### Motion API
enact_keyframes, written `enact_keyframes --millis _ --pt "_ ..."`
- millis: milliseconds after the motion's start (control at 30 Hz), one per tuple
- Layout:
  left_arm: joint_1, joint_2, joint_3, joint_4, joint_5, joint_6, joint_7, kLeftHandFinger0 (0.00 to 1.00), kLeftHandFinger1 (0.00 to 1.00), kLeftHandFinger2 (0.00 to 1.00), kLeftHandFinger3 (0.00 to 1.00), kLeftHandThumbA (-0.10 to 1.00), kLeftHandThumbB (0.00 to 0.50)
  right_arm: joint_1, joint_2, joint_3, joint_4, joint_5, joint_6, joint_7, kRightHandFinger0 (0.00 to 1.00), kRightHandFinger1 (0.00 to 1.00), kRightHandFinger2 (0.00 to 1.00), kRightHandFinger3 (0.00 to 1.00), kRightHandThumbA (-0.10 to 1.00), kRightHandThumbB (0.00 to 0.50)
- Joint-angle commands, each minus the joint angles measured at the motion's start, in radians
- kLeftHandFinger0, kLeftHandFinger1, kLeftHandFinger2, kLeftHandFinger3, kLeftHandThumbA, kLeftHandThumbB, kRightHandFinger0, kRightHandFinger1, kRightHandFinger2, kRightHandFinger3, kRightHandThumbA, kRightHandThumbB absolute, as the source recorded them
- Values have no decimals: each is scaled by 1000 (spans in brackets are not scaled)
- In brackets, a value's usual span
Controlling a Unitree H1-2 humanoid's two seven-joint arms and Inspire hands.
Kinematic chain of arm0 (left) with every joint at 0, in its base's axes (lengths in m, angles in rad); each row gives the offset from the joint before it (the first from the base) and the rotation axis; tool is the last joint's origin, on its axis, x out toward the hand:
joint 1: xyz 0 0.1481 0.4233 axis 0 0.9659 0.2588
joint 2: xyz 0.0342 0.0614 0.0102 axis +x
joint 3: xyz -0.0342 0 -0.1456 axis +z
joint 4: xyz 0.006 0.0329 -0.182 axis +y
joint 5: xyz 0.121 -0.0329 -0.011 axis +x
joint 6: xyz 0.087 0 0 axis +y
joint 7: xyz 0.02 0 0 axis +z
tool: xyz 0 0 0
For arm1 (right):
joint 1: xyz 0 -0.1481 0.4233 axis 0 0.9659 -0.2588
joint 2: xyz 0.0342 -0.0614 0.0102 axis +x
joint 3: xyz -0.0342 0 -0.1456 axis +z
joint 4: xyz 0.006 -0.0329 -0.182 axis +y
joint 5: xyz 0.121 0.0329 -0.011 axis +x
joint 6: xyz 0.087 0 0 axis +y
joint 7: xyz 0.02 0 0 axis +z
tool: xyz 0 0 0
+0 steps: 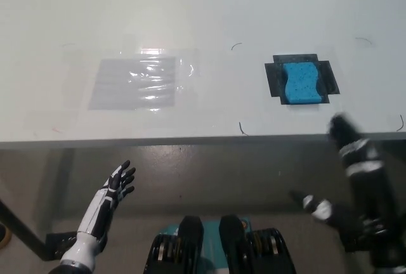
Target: A soft sponge is kept on the balc marked spot on the table infront of the robot and it uses its right hand fist to press down on it and drrags it across the table in a back and forth manner twice to clean it
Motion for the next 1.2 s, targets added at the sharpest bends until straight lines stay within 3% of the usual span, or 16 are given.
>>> enact_keyframes --millis 0,67,100,133,167,200,233,267,300,400,500,600,733,1067,1167 --pt "-31 20 2 -16 -14 -59 -22 1000 1000 1000 1000 1000 500 -200 -94 -123 -235 164 72 -62 1000 1000 1000 1000 1000 398" --pt "-32 21 2 -6 -12 -66 -22 1000 1000 1000 1000 1000 500 -323 -96 -170 -256 162 146 -112 1000 1000 1000 1000 1000 418" --pt "-33 21 2 -4 -12 -67 -23 1000 1000 1000 1000 1000 500 -389 -88 -186 -282 167 235 -147 996 1000 1000 1000 1000 398" --pt "-31 21 2 -2 -7 -69 -19 1000 1000 1000 1000 1000 500 -425 -86 -191 -277 185 259 -157 916 910 899 884 1000 365" --pt "-30 19 2 -3 -4 -68 -16 1000 1000 1000 1000 1000 500 -488 -89 -199 -250 232 275 -168 677 580 514 552 1000 341" --pt "-30 19 1 -4 -2 -67 -15 1000 1000 1000 1000 1000 500 -536 -95 -208 -232 309 317 -176 352 236 172 214 1000 362" --pt "-30 19 0 -4 -2 -66 -16 1000 1000 1000 1000 1000 500 -547 -96 -214 -230 335 337 -178 121 78 55 81 1000 351" --pt "-34 19 1 1 -3 -70 -17 1000 1000 1000 1000 1000 500 -594 -103 -222 -200 330 357 -176 5 3 2 3 1000 299" --pt "-36 20 1 3 2 -70 -14 1000 1000 1000 1000 1000 500 -641 -105 -227 -172 318 389 -180 0 0 0 0 1000 243" --pt "-38 23 1 7 1 -73 -16 1000 1000 1000 1000 1000 500 -719 -81 -230 -130 299 443 -198 0 0 0 0 1000 236" --pt "-39 23 1 15 2 -84 -15 1000 1000 1000 1000 1000 500 -795 -71 -217 -80 279 478 -193 0 0 0 0 1000 251" --pt "-38 23 0 8 4 -82 -15 1000 1000 1000 1000 1000 500 -869 -61 -212 28 315 474 -164 0 0 0 0 1000 323" --pt "-39 23 0 10 3 -81 -16 1000 1000 1000 1000 1000 500 -966 -62 -207 233 290 407 -130 0 0 0 0 1000 303" --pt "-34 21 -1 12 6 -93 -13 1000 1000 1000 1000 1000 500 -1192 -41 -232 845 289 278 -104 0 0 0 0 1000 343" --pt "-33 21 -1 8 7 -90 -13 1000 1000 1000 1000 1000 500 -1250 -43 -202 1072 218 177 -122 0 0 0 0 1000 299"
